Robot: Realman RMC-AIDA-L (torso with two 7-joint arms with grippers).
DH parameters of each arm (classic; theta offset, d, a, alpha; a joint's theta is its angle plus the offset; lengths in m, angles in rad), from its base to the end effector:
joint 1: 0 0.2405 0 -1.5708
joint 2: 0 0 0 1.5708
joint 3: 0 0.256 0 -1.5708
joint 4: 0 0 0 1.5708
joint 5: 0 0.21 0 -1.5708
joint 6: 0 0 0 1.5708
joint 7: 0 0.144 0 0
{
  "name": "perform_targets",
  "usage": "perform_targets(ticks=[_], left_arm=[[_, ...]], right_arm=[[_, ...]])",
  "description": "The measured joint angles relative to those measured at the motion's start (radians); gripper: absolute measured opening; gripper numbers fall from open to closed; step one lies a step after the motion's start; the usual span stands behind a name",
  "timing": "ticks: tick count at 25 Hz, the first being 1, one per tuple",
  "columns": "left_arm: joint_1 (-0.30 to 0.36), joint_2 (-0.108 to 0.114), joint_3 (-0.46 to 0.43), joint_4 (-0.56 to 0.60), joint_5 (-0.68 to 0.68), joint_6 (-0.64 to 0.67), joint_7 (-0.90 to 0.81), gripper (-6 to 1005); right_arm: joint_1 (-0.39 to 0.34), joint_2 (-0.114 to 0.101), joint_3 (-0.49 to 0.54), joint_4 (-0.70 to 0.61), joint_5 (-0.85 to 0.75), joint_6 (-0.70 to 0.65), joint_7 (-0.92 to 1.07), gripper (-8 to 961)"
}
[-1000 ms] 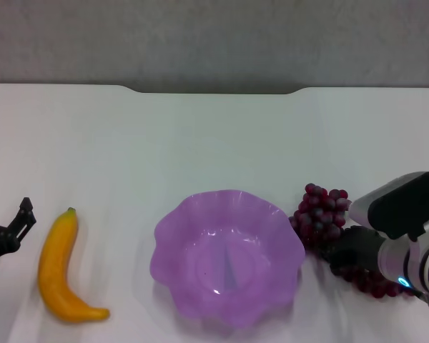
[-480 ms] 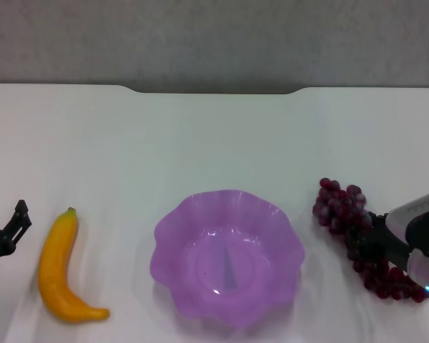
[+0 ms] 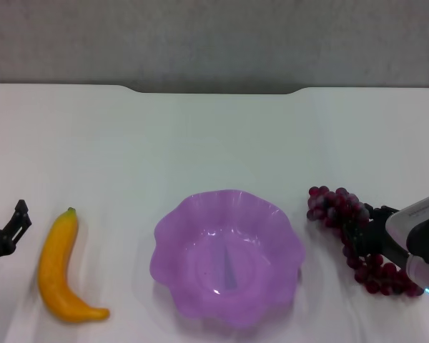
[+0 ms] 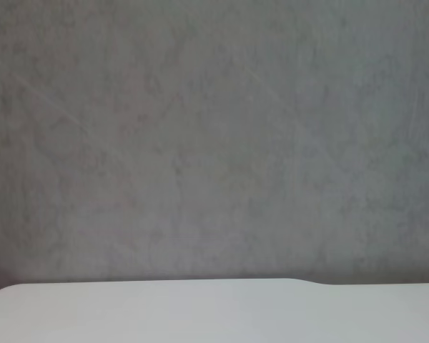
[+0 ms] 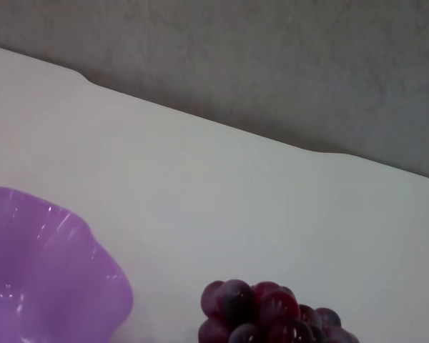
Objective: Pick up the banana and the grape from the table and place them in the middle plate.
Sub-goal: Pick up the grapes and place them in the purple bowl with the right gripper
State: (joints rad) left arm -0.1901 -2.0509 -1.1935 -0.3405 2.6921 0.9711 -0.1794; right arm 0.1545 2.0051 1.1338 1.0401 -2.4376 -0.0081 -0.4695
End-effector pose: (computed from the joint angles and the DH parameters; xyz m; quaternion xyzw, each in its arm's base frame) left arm -0.3812 0.2804 -0.0102 -0.6812 -0.3145 -0.2350 0.6180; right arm 0.2932 0.3263 -0.0591 -0.8309 0.2810 0.0546 0.4771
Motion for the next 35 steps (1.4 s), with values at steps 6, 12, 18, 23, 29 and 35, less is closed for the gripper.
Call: perform_targets(ticks=[6, 12, 18, 23, 29, 35], left_arm=[[0.000, 0.000, 0.002, 0.000, 0.000, 0.001, 0.000, 867], [0.001, 0.000, 0.001, -0.003, 0.000, 0.004, 0.000, 866], [-0.001, 0.000, 0.002, -0.002, 0.000, 0.004, 0.000, 865], [-0.004, 0.001, 0.000, -0.001, 0.000, 0.004, 0.000, 865], [-0.008, 0.002, -0.001, 0.000, 0.000, 0.005, 0.000, 864], [-0.008, 0.003, -0.002, 0.000, 0.000, 0.005, 0.001, 863]], right_arm=[[-0.006, 0.000, -0.007, 0.005, 0.000, -0.010, -0.002, 360], [-0.022, 0.000, -0.022, 0.025, 0.000, -0.051, -0.011, 359], [-0.053, -0.002, -0.030, 0.093, 0.000, -0.056, -0.045, 352], [-0.081, -0.004, -0.028, 0.170, -0.001, -0.047, -0.073, 348], [-0.103, -0.004, -0.020, 0.290, -0.013, 0.064, -0.079, 344], [-0.103, -0.003, 0.000, 0.408, -0.013, 0.176, -0.076, 341]])
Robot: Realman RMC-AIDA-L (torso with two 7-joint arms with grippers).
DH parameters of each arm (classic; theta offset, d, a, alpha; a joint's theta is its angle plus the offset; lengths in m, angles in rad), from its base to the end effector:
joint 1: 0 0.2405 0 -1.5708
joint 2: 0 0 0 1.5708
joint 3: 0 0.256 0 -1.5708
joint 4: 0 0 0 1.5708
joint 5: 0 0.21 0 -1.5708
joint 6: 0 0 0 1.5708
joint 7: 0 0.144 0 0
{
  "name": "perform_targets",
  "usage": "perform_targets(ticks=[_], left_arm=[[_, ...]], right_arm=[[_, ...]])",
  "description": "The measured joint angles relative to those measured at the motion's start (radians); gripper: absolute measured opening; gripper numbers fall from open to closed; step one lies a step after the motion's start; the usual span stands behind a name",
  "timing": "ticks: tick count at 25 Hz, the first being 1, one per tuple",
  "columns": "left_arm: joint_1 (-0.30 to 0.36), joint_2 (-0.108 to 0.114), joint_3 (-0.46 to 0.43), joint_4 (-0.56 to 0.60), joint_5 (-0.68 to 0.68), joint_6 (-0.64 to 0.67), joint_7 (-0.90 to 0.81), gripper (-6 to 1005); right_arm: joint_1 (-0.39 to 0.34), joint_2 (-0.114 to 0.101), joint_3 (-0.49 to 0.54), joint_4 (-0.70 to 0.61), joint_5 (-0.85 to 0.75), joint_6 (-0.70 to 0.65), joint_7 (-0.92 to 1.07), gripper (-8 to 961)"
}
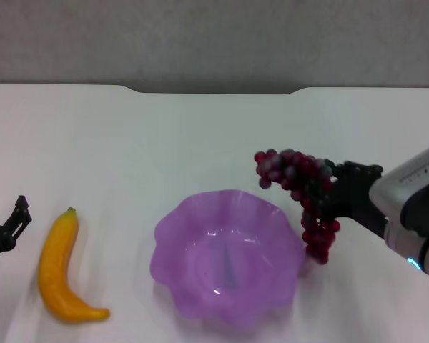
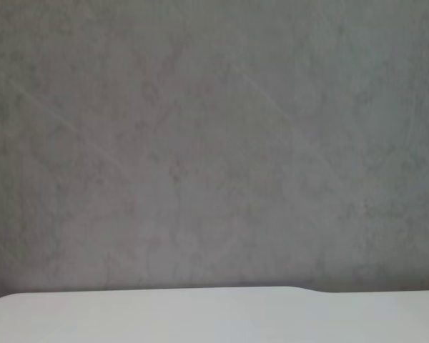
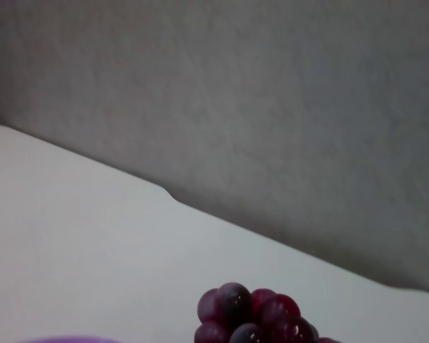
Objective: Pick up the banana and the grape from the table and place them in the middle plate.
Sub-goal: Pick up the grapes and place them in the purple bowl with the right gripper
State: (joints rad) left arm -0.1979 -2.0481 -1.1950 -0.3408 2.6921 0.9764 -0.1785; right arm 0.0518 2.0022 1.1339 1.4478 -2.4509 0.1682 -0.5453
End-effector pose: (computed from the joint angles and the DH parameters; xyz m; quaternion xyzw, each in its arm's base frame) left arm -0.3791 0.2837 -0.0083 -0.6818 -0.3090 -0.2384 0.6187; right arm 0.2051 0.3190 -0.0383 -0.8576 0.2133 0.1279 0.4502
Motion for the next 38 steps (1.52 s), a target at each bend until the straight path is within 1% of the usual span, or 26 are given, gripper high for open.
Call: perform_targets(ticks=[6, 11, 15, 17, 19, 24, 27, 33, 38], left_arm=[[-0.008, 0.000, 0.000, 0.000, 0.000, -0.003, 0.000, 862], [-0.010, 0.000, 0.000, 0.000, 0.000, -0.002, 0.001, 861], [-0.013, 0.000, -0.001, 0.000, 0.000, -0.002, 0.001, 861], [-0.015, 0.000, -0.002, 0.000, 0.000, -0.003, 0.001, 860], [-0.016, 0.000, -0.002, 0.000, 0.000, -0.003, 0.002, 860], [-0.018, 0.000, -0.002, 0.000, 0.000, -0.003, 0.002, 859], [-0.015, 0.000, -0.002, 0.000, 0.000, -0.003, 0.002, 859], [-0.014, 0.000, -0.001, 0.000, 0.000, -0.004, 0.002, 858], [-0.013, 0.000, -0.002, 0.001, 0.000, -0.006, 0.002, 857]], right_arm=[[0.009, 0.001, 0.008, 0.074, 0.000, 0.045, -0.001, 341], [0.054, 0.002, 0.008, 0.088, 0.004, 0.062, -0.001, 335], [0.106, 0.004, -0.003, 0.084, 0.015, 0.061, 0.007, 328], [0.130, 0.003, -0.015, 0.083, 0.030, 0.061, 0.009, 322], [0.138, 0.003, -0.036, 0.083, 0.039, 0.058, 0.008, 316], [0.130, 0.004, -0.103, 0.065, 0.031, 0.041, 0.004, 302], [0.120, 0.004, -0.121, 0.045, 0.030, 0.031, 0.004, 285], [0.087, 0.004, -0.118, -0.001, 0.032, 0.014, 0.003, 259], [0.077, 0.004, -0.114, -0.064, 0.037, 0.011, 0.007, 249]])
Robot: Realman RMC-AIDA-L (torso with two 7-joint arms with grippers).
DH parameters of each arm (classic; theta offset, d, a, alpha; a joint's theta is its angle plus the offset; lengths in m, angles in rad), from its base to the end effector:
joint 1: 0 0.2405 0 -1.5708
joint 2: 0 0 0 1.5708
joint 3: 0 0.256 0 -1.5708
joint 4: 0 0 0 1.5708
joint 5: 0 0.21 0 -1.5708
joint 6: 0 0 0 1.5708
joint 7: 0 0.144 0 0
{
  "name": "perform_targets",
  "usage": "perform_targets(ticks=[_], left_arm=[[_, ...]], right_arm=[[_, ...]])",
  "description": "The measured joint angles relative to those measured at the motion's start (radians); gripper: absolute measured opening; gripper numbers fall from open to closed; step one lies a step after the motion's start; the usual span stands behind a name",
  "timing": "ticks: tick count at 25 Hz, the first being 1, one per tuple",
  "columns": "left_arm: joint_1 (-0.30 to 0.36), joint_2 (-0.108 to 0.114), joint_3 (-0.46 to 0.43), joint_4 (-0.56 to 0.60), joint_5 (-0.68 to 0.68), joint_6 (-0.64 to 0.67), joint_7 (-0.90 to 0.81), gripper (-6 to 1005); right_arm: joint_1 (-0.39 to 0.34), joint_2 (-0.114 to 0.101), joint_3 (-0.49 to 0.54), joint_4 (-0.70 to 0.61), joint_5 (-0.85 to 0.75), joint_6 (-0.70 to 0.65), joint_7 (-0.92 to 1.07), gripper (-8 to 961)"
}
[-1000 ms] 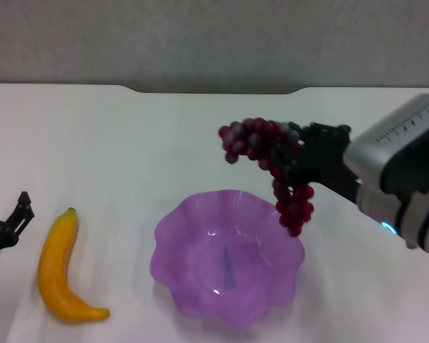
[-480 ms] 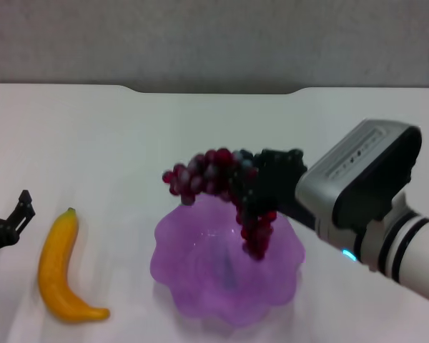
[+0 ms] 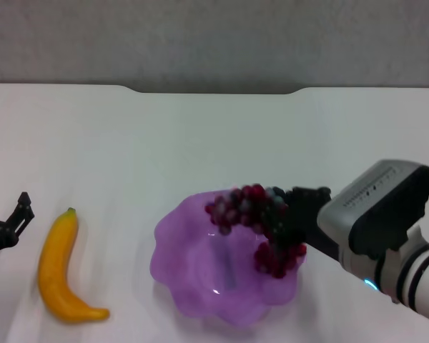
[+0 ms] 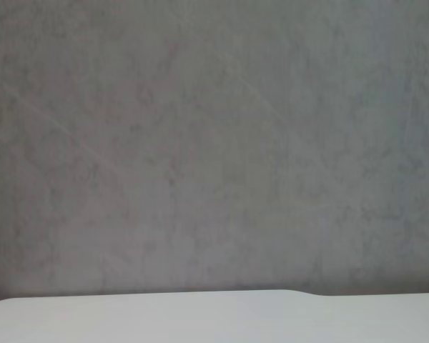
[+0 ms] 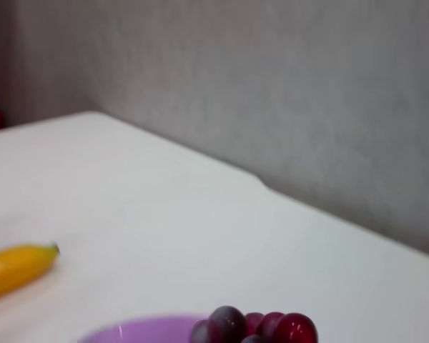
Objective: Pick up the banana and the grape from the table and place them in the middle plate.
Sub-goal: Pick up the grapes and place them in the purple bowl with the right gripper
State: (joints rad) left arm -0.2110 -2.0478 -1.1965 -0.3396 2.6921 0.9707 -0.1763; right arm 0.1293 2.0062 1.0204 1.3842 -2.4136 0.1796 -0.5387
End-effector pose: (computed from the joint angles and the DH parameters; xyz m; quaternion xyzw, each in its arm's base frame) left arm -0.3766 0.2884 -0.0084 -0.6841 -0.3059 -0.2391 0.6175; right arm 0.1885 0.3094 -0.0784 -0.8918 0.2003 0.1217 0.3870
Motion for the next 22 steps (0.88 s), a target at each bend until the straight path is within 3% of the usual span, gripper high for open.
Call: perform_targets(ticks=[11, 22], left_arm=[[-0.004, -0.001, 0.000, 0.001, -0.001, -0.003, 0.000, 856], [-0.003, -0.002, 0.002, 0.002, -0.002, -0.003, 0.000, 854]], right_arm=[[0.008, 0.001, 0.012, -0.099, 0.025, -0.006, 0.003, 243], [0.028, -0.002, 0.018, -0.126, 0.025, -0.099, -0.002, 239]])
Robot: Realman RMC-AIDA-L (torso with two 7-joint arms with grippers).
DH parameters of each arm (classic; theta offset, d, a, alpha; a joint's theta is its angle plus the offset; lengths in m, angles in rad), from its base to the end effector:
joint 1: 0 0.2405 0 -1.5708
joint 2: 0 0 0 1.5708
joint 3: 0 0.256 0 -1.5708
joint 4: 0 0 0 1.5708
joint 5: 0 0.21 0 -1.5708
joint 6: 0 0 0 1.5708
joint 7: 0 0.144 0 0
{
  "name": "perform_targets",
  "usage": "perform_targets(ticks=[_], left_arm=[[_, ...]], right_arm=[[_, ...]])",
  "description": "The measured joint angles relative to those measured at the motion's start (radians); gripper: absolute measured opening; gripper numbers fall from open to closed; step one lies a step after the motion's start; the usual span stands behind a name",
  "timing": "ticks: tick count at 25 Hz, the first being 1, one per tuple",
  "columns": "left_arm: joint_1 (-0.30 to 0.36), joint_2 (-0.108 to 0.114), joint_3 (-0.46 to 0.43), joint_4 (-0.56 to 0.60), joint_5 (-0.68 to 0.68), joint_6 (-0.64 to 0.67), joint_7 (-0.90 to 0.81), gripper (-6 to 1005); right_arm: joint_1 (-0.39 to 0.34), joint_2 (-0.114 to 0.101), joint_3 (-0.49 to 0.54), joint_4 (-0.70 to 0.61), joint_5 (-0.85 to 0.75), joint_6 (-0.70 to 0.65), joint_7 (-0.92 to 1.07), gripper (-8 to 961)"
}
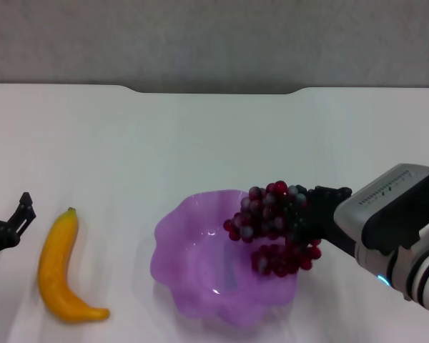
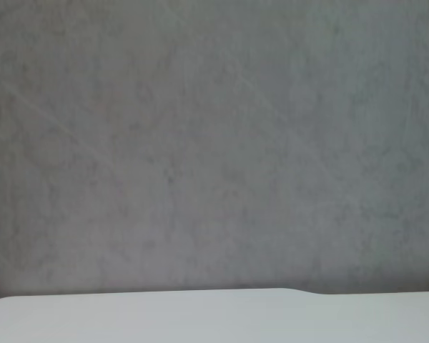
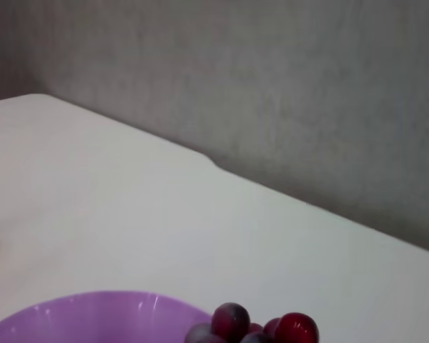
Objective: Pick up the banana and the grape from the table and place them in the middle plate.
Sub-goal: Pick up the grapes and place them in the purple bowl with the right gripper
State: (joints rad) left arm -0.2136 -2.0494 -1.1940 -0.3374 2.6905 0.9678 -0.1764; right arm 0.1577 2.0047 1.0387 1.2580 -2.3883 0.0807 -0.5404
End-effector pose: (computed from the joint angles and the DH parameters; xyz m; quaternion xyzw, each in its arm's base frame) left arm -0.3762 0.2888 -0.0096 -0.6850 -0.3070 -0.2384 0.6162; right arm 0.2164 0.3216 -0.0761 -0.8745 0.2172 0.1111 0.4192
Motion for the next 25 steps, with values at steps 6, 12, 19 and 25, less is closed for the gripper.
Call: perform_targets(ticks=[6, 12, 19, 25], left_arm=[[0.000, -0.001, 0.000, 0.000, 0.000, 0.000, 0.000, 853], [-0.002, -0.002, 0.002, 0.000, 0.000, 0.000, 0.000, 852], [-0.002, -0.002, 0.004, -0.002, 0.000, 0.000, 0.000, 851], [0.001, -0.002, 0.002, -0.002, 0.000, 0.002, 0.000, 850]], right_arm=[[0.038, 0.002, -0.013, -0.049, 0.001, -0.032, 0.004, 238], [0.087, 0.004, -0.049, -0.096, 0.028, -0.053, 0.006, 297], [0.149, 0.006, -0.117, -0.166, 0.103, -0.104, 0.006, 396], [0.150, 0.004, -0.120, -0.159, 0.098, -0.119, -0.001, 454]])
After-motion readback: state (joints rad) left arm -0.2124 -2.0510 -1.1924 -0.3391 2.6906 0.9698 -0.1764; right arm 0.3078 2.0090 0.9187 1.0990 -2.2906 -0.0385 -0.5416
